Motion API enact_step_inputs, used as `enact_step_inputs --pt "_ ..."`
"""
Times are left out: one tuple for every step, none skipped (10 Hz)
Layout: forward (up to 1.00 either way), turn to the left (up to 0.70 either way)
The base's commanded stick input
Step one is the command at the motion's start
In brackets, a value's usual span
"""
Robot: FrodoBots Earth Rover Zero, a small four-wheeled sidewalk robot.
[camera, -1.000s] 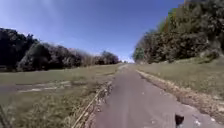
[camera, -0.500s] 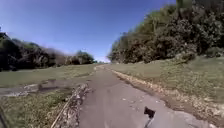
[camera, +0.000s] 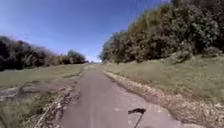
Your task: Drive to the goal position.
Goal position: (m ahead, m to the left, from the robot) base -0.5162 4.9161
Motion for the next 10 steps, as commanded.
enact_step_inputs --pt "0.85 0.0" --pt "0.85 0.0" --pt "0.85 0.0" --pt "0.85 0.0" --pt "0.85 0.0" --pt "0.85 0.0" --pt "0.85 0.0" --pt "0.85 0.0" --pt "0.85 0.0" --pt "0.85 0.0"
